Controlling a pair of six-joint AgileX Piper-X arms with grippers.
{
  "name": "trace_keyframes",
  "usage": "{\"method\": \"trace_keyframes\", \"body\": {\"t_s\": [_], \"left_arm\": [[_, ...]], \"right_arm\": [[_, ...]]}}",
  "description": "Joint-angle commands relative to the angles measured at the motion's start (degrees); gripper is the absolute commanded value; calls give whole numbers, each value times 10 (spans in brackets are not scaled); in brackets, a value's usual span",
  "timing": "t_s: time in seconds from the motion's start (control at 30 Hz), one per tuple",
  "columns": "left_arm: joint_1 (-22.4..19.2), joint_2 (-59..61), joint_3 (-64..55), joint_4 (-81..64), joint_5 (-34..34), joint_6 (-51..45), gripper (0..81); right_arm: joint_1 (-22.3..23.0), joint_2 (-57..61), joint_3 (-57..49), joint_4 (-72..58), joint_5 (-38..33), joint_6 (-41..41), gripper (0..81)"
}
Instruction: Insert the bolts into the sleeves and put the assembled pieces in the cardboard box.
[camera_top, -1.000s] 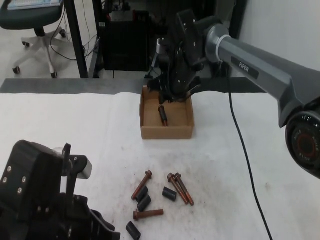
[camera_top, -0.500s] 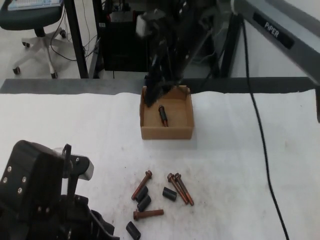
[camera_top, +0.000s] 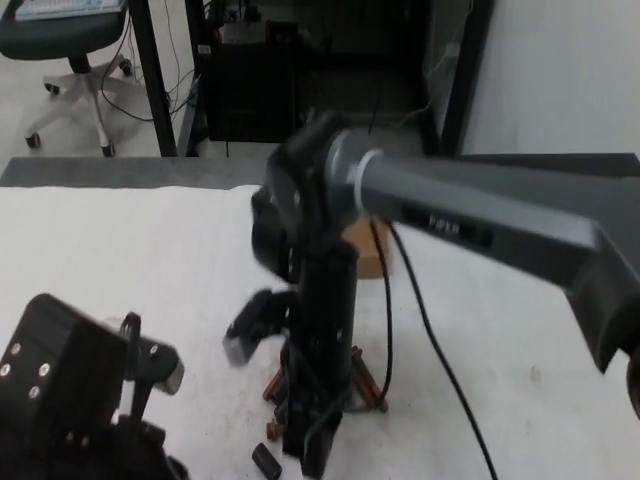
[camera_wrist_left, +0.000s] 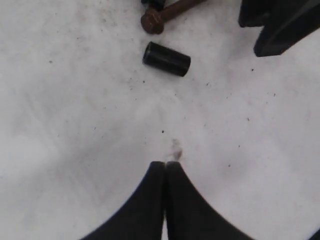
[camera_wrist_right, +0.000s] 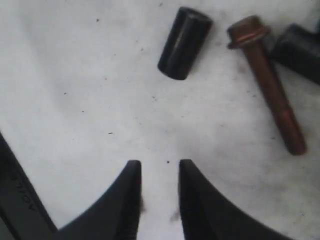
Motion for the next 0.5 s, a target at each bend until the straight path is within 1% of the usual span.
{"method": "trace_keyframes", "body": {"t_s": [0.0, 0.07, 0.2, 0.3, 0.37, 0.47], "left_arm": [[-1, -28, -6, 22, -28, 18, 3], [-1, -66, -6, 30, -48, 19, 3], [-1, -140, -6, 37, -67, 19, 3], [-1, -177, -6, 40, -67, 18, 3], [-1, -195, -6, 44, -67, 18, 3], [-1, -203, -6, 63, -67, 19, 3]], "right_arm": [[11, -33, 5, 3, 4, -3, 197], [12, -57, 5, -5, 5, 12, 169], [2, -133, 6, -46, 5, 53, 127], [-4, -190, 16, -125, 9, 119, 71], [-6, -229, 45, -199, 33, 174, 18], [-6, -275, 114, -285, 93, 219, 8]]}}
